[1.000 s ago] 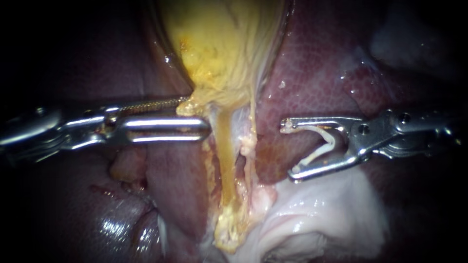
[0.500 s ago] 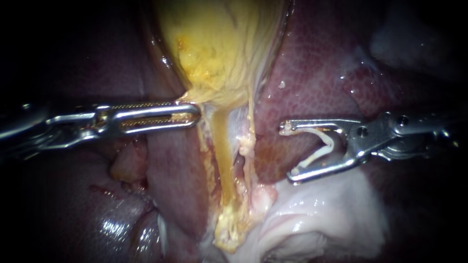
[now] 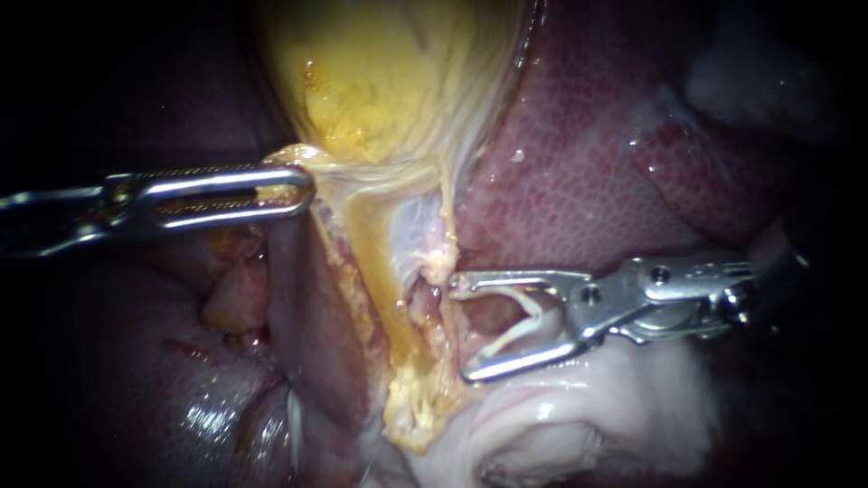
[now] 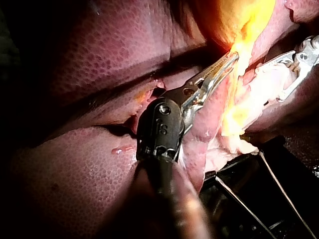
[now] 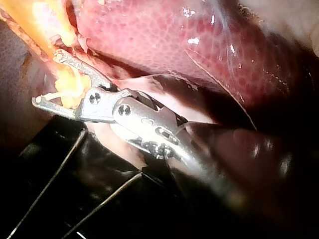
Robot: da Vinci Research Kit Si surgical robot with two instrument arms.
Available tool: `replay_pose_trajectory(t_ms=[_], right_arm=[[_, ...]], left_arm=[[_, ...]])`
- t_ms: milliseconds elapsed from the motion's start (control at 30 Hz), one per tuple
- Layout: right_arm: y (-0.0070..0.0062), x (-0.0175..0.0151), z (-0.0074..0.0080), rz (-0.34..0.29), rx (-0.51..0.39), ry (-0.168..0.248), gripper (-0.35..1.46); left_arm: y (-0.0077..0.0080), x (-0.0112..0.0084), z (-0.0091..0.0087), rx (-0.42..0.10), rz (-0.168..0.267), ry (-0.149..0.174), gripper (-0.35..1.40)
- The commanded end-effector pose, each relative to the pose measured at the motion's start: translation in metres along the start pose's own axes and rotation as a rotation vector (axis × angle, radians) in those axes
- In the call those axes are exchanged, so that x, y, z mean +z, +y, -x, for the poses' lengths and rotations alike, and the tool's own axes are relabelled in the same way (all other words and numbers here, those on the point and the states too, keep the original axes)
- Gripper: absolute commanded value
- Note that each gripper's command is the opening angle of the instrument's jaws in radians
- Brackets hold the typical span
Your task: Clipping first clip left tube
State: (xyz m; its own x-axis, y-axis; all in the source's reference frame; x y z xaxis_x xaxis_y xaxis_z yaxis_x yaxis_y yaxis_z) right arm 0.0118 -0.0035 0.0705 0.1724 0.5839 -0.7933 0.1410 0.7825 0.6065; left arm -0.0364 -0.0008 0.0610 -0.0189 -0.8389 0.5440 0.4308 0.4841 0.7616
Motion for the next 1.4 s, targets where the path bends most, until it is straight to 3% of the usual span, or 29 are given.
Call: replay_pose_trajectory(t_ms=[33, 367, 567, 1000, 1400], right_arm=[[0.0002, 0.0003, 0.0005, -0.001, 0.003, -0.006, 0.60], [0.0023, 0.0027, 0.0047, 0.000, 0.038, -0.035, 0.60], [0.0030, 0.0041, 0.0061, -0.014, 0.053, -0.040, 0.60], [0.0025, 0.0063, 0.0065, -0.109, 0.094, -0.050, 0.60], [0.0011, 0.0077, 0.0073, -0.207, 0.122, -0.057, 0.58]], left_arm=[[0.0000, 0.0000, -0.0001, 0.001, 0.001, 0.000, -0.35], [-0.0006, -0.0005, -0.0002, 0.002, 0.005, -0.001, -0.35], [-0.0007, -0.0005, -0.0002, 0.002, 0.010, -0.003, -0.35], [0.0002, 0.0004, -0.0009, 0.005, 0.007, -0.003, -0.35], [0.0041, 0.0027, -0.0029, 0.015, 0.008, 0.006, -0.35]])
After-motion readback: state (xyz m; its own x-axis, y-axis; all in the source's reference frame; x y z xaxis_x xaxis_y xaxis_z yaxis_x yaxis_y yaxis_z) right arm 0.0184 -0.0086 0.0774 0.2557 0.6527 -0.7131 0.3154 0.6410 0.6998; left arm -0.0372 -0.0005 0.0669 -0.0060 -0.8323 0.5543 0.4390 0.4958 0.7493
